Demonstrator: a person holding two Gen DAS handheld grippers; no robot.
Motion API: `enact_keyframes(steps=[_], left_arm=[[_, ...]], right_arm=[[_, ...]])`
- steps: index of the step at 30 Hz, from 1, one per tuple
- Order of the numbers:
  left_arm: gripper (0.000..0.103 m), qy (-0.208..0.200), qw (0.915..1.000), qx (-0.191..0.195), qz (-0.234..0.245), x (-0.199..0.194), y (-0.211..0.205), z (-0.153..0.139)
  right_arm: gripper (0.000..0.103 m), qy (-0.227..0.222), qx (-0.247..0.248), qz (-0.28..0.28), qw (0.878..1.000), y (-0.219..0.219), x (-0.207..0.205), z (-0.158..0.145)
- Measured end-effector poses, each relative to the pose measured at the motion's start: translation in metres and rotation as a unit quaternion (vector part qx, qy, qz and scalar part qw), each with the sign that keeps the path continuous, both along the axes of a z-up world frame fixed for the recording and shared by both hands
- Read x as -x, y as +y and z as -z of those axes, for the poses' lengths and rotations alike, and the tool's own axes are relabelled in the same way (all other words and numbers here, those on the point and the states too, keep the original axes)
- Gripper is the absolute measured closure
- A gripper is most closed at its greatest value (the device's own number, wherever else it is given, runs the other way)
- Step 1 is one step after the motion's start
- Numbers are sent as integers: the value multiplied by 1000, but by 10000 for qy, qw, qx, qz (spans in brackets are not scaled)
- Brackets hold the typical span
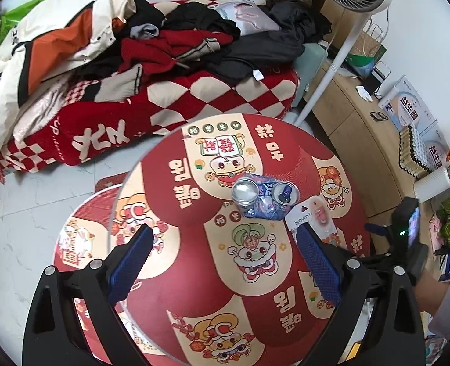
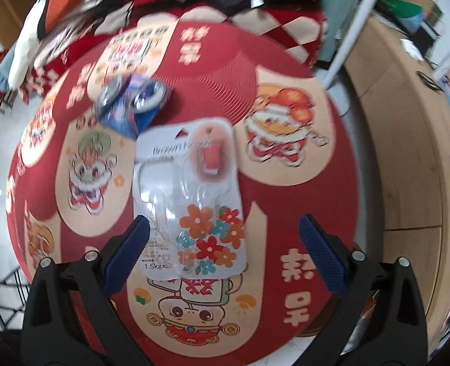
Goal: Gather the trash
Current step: 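Grasp the clear Brown hook package with the right tool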
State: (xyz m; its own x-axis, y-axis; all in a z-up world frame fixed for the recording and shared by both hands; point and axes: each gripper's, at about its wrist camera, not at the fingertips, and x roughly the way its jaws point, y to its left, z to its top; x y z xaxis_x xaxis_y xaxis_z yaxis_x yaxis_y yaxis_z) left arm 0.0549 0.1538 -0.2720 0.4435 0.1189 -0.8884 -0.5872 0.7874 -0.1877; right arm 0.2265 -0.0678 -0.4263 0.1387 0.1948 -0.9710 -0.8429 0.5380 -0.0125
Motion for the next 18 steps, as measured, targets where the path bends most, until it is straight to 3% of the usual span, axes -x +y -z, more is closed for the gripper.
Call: enact_keyframes(steps=[8, 11, 16, 18], left_arm=[[11, 39, 9999, 105, 66, -7, 3, 19], [11, 61, 9999, 126, 26, -5, 5, 22], [11, 88, 9997, 199, -71, -1, 11, 28], [11, 92, 9997, 224, -85, 0, 12, 30]], right_arm=[[8, 72, 143, -229, 9996, 23, 5, 30], [22, 224, 190, -189, 9994, 30, 5, 40], [28, 207, 287, -223, 9991, 32, 11, 47], [43, 298, 180, -196, 9992, 30, 13, 46]])
